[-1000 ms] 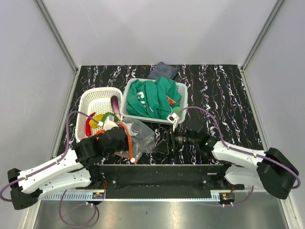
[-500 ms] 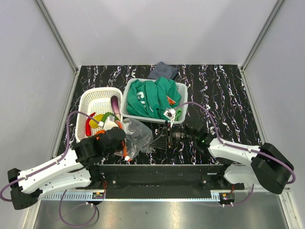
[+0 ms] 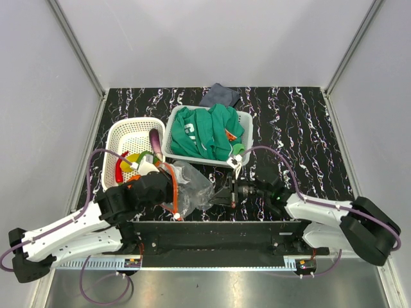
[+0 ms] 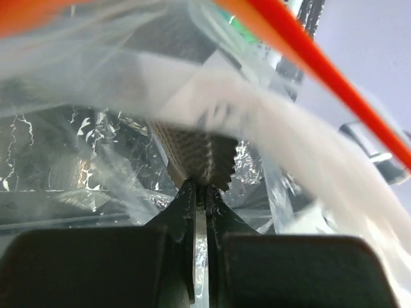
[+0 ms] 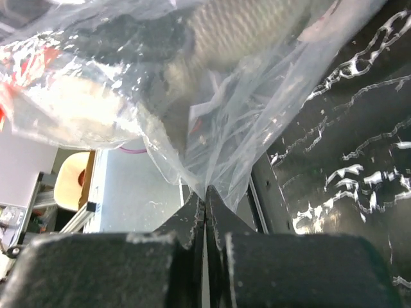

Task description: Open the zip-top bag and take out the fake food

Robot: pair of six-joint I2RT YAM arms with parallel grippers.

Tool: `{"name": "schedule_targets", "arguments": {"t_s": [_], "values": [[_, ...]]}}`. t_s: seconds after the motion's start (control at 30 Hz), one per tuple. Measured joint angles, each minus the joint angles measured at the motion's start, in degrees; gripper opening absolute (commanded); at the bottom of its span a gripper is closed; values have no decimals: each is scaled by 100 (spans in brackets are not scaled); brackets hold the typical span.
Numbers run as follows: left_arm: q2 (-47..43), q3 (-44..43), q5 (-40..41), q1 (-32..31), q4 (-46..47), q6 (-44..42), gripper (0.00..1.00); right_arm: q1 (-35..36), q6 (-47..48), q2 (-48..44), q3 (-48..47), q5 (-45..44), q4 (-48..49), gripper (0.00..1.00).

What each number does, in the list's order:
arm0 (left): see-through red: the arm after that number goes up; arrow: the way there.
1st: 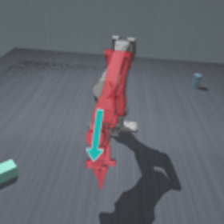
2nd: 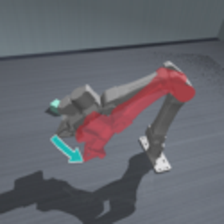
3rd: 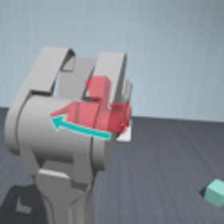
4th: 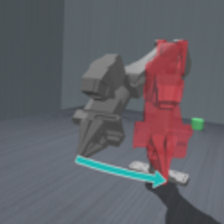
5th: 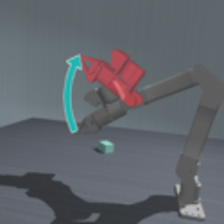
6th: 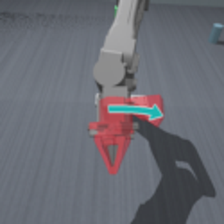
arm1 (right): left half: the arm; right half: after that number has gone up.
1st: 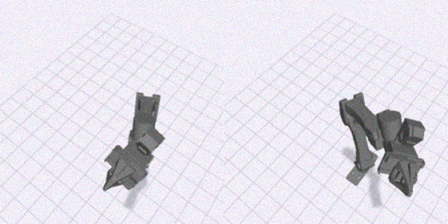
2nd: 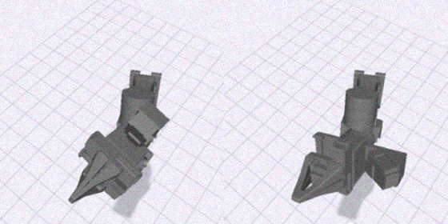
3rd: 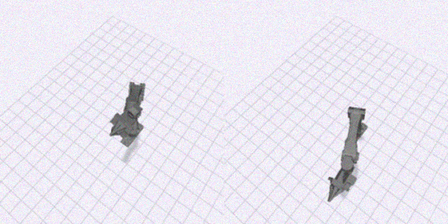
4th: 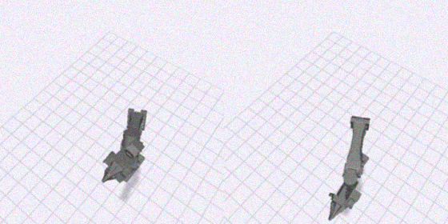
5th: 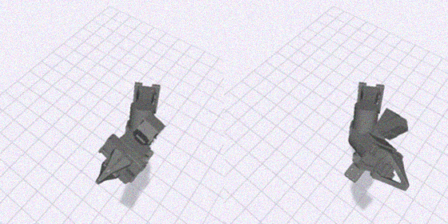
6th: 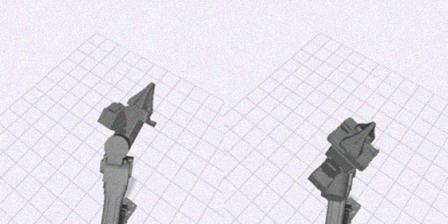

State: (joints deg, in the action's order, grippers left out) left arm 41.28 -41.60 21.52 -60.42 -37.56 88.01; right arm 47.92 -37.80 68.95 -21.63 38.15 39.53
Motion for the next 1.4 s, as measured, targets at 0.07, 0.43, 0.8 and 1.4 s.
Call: {"name": "schedule_targets", "arguments": {"t_s": [0.07, 0.43, 0.8, 1.4], "values": [[-66, 2, 22, -2, 9, -31, 0, 2, 2, -280, 181, -116, -127, 0], [-426, 0, -22, -2, 103, -249, 0, 2, -210, -774, 782, -1456, -1104, 0], [-1237, 0, -516, -2, -31, -1113, 0, 2, -400, -1034, 909, -2249, -1952, 0], [-1362, -841, -3119, 4, -1132, -2435, 0, -225, -367, -973, 470, -2422, -2597, 0]]}}
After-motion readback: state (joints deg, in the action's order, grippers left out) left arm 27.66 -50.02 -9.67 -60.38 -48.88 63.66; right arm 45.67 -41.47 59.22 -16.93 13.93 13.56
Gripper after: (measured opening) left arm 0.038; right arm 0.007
